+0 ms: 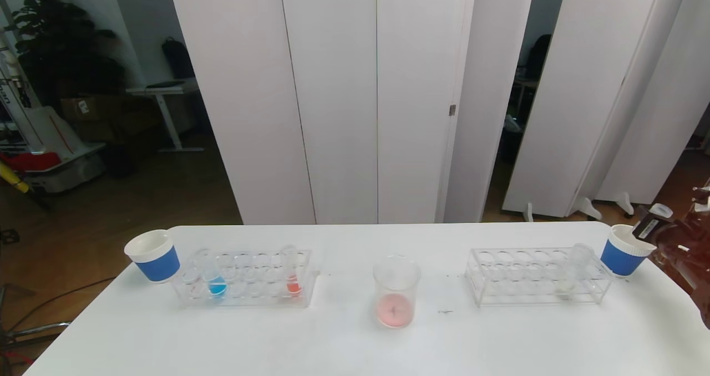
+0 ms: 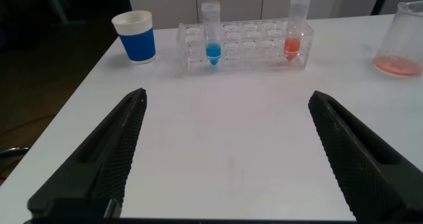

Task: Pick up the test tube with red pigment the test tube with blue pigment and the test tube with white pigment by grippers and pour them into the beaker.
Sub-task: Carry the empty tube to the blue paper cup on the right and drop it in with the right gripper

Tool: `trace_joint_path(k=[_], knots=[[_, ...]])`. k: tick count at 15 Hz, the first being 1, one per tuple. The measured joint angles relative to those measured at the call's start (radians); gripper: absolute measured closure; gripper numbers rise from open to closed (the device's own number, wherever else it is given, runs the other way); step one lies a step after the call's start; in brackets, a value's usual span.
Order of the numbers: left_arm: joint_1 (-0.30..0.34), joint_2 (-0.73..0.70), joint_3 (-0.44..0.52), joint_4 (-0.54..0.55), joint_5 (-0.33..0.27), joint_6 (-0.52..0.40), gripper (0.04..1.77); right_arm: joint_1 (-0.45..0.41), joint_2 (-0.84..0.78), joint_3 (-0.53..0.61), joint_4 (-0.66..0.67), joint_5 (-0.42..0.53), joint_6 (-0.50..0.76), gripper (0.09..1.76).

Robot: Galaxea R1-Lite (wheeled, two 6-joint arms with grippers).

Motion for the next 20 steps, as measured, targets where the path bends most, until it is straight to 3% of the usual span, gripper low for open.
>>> trace_joint_path(k=[12, 13, 14, 15, 16, 17, 20], knots=[[0.000, 0.000, 0.000, 0.000, 0.000, 0.000, 0.06, 0.001, 0.045, -0.003, -0.019, 0.001, -0.024, 1.23], [0.000, 0.000, 0.000, 0.000, 0.000, 0.000, 0.06, 0.004, 0.045, -0.001, -0.019, 0.001, -0.025, 1.08], [0.000, 0.000, 0.000, 0.000, 0.000, 0.000, 0.06, 0.007, 0.044, 0.000, -0.019, 0.001, -0.026, 0.79], [0.000, 0.000, 0.000, 0.000, 0.000, 0.000, 0.06, 0.009, 0.044, 0.001, -0.019, 0.001, -0.027, 0.40], [0.000, 0.000, 0.000, 0.000, 0.000, 0.000, 0.06, 0.011, 0.043, 0.003, -0.019, 0.001, -0.029, 0.18], [0.000, 0.000, 0.000, 0.000, 0.000, 0.000, 0.06, 0.012, 0.041, 0.003, -0.018, 0.001, -0.029, 0.10], [0.000, 0.000, 0.000, 0.000, 0.000, 0.000, 0.06, 0.014, 0.033, 0.003, -0.015, 0.004, -0.032, 0.10]])
